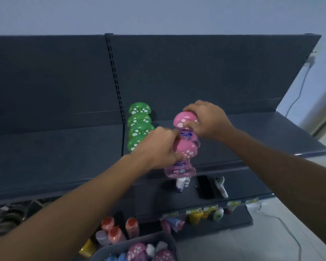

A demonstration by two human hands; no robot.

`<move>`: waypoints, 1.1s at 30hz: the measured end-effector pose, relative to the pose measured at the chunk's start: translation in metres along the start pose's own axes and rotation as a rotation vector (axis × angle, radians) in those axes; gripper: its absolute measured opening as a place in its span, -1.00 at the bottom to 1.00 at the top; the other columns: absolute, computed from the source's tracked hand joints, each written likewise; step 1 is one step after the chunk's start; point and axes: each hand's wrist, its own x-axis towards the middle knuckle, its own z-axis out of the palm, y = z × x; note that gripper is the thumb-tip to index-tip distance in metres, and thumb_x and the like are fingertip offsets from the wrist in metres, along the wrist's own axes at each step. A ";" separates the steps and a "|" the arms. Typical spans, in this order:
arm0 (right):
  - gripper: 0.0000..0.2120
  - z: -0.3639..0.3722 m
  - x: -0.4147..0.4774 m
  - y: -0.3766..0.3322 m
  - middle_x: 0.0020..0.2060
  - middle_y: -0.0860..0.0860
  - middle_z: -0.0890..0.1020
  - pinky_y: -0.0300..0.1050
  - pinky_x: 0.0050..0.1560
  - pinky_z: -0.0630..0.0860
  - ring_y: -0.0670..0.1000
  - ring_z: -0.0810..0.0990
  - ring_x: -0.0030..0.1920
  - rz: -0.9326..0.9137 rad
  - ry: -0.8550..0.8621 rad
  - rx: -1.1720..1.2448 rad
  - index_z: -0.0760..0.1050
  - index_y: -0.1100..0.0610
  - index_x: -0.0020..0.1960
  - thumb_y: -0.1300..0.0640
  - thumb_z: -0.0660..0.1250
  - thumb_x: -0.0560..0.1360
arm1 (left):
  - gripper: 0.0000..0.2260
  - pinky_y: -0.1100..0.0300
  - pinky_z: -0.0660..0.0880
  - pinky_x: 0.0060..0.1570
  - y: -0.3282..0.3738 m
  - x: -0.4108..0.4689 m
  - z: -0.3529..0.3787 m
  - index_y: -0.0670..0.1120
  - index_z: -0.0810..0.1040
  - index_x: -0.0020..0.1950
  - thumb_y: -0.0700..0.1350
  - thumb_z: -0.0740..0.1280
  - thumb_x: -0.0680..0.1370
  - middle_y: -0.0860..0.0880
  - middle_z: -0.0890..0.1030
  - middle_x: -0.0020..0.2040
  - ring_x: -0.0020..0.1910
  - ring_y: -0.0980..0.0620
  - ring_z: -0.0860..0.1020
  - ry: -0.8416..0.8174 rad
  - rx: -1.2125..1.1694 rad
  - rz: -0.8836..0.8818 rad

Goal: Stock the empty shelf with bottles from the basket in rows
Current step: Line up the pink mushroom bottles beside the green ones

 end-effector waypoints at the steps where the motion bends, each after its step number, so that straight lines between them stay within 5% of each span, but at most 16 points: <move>1: -0.59 0.002 0.011 0.007 0.12 0.00 0.58 0.03 0.10 0.52 0.09 0.56 0.12 -0.021 -0.011 0.006 0.54 0.00 0.27 -0.06 0.40 0.45 | -0.59 -0.01 0.58 -0.06 0.000 0.010 0.002 -0.04 0.57 0.13 0.17 0.51 0.41 -0.02 0.64 -0.05 -0.11 -0.07 0.59 0.004 0.010 -0.019; 13: -0.57 0.057 0.108 0.050 0.10 -0.05 0.60 0.04 0.08 0.55 0.08 0.59 0.09 -0.146 -0.102 0.089 0.57 -0.10 0.20 -0.20 0.46 0.38 | -0.49 0.02 0.53 0.09 -0.028 0.092 0.016 0.08 0.60 0.33 0.09 0.56 0.39 -0.02 0.57 0.06 0.03 -0.07 0.56 0.028 0.051 -0.246; 33: -0.65 0.108 0.194 0.071 0.06 -0.07 0.61 -0.04 0.00 0.51 0.07 0.60 0.06 -0.160 -0.148 0.106 0.59 -0.14 0.15 -0.17 0.48 0.40 | -0.46 0.04 0.51 0.15 -0.070 0.159 0.037 0.07 0.49 0.45 0.03 0.51 0.49 -0.03 0.53 0.18 0.12 -0.09 0.55 -0.022 0.111 -0.334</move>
